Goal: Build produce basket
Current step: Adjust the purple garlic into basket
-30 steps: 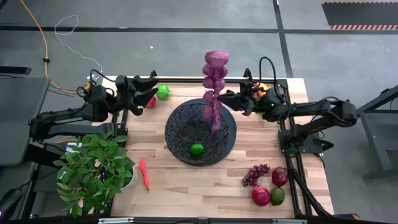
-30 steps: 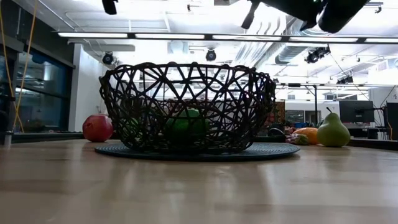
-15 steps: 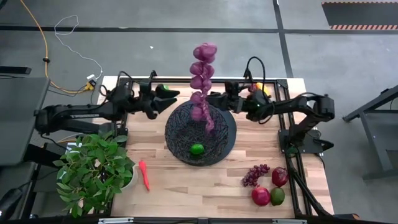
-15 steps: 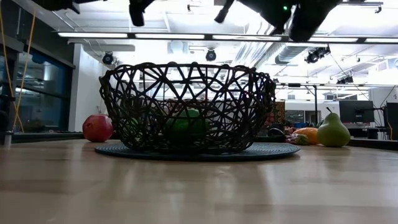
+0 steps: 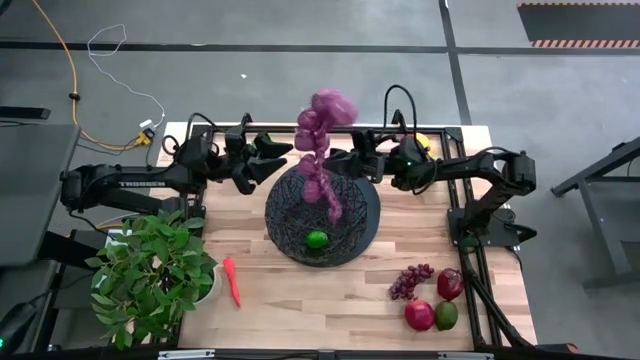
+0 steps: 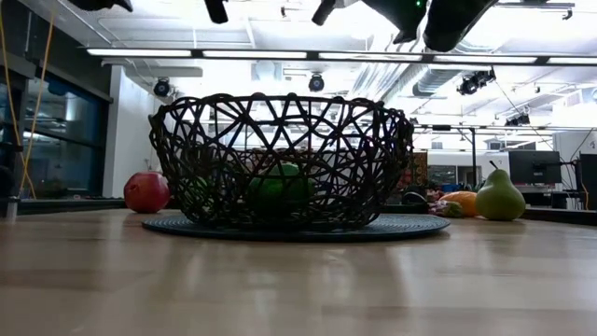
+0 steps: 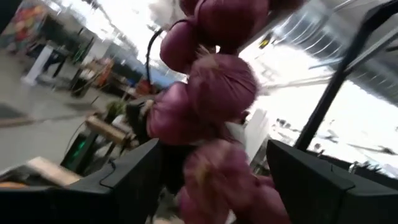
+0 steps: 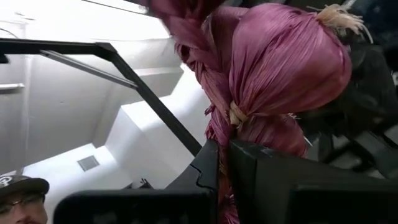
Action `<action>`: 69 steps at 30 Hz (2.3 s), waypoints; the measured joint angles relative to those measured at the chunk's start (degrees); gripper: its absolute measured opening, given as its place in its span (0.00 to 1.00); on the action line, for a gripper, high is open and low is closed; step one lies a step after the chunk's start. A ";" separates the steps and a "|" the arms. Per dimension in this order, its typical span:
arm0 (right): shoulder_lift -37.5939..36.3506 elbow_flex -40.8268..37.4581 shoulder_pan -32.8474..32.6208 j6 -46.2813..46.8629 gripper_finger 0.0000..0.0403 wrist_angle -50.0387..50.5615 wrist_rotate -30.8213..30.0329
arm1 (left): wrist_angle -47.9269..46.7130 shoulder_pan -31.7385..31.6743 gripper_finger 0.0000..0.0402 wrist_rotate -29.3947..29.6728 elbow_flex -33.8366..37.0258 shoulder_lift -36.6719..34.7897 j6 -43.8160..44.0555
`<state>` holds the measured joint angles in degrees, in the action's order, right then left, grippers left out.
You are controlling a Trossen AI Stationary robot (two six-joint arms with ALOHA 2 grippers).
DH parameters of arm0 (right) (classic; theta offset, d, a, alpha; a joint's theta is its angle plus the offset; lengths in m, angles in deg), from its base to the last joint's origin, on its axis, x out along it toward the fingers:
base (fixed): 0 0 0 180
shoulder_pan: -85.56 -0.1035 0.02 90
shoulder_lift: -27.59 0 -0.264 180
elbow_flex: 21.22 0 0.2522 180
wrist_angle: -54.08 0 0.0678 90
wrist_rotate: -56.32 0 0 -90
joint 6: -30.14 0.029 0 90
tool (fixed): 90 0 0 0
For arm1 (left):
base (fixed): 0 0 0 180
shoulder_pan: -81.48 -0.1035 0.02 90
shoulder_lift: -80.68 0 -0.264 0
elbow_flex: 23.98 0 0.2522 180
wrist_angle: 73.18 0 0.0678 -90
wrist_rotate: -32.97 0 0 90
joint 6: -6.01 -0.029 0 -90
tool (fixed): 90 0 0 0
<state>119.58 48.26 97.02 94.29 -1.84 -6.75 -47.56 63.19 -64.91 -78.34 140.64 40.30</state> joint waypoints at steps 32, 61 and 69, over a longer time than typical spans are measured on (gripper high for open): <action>0.02 -0.02 -0.23 -0.14 0.01 0.63 2.13 | -8.19 -6.88 0.90 -6.95 -5.70 1.95 -1.65; -0.02 -0.09 -0.23 -1.58 0.01 4.45 1.86 | -3.06 -1.71 0.97 -4.96 -5.65 3.96 -6.18; -0.02 -0.09 -0.23 -1.60 0.01 5.48 1.87 | -2.02 -1.37 0.97 -3.37 -5.68 4.21 -9.05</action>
<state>119.55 48.17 96.78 92.68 3.64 -4.88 -49.58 61.82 -68.28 -84.02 144.84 31.24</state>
